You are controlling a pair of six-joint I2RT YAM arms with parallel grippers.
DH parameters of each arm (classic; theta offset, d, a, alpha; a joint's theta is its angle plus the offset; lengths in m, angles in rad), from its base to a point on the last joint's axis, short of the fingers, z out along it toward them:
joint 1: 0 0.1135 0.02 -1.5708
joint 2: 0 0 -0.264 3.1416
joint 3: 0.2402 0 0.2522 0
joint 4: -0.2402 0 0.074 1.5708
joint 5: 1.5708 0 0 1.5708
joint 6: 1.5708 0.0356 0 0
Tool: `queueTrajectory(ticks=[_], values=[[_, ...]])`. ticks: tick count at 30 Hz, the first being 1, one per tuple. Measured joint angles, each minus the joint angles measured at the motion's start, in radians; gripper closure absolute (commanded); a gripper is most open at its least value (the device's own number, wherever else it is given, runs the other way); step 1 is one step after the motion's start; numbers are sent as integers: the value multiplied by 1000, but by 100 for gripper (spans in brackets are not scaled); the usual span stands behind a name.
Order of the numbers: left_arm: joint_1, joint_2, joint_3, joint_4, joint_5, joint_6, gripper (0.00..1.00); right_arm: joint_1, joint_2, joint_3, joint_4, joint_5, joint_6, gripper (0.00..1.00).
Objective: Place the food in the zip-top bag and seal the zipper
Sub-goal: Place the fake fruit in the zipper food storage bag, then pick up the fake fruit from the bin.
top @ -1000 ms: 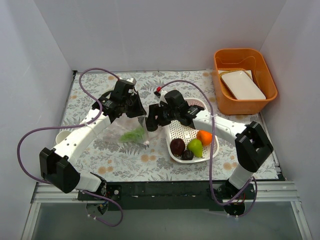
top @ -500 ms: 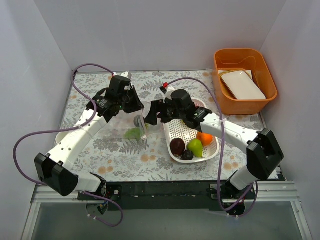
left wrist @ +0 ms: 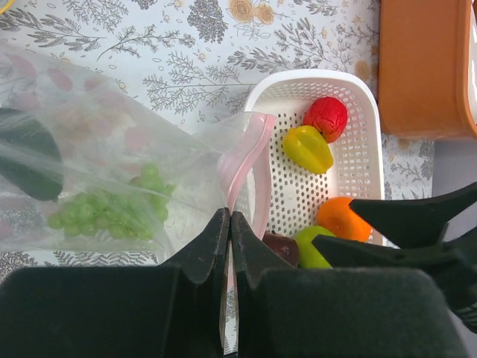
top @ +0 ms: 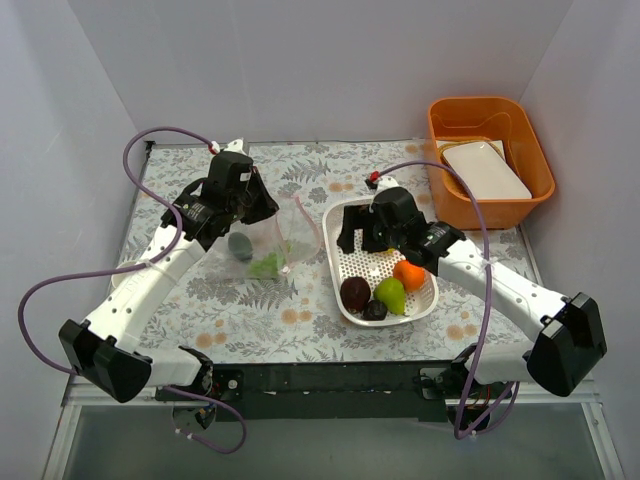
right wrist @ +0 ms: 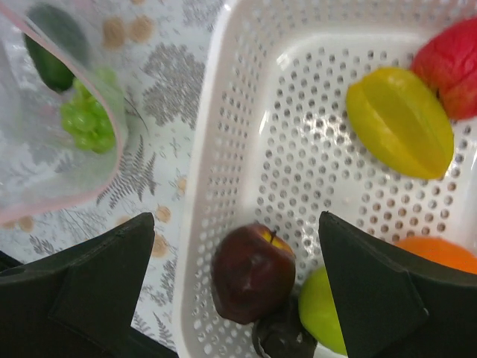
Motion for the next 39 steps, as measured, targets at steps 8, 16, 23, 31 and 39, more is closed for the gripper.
queueTrajectory(ticks=[8,16,23,31,39], values=[[0,2,-1,11,19,-6,100,0,0,-154,-89,-96,50,2],[0,3,-28,34,38,-6,100,0,37,-161,-102,-167,30,6],[0,6,-31,40,47,-6,100,0,106,-162,-113,-180,8,24],[0,6,-34,41,49,-6,100,0,138,-166,-77,-198,2,26],[0,7,-50,47,64,-6,100,-8,190,-132,-56,-201,-4,22]])
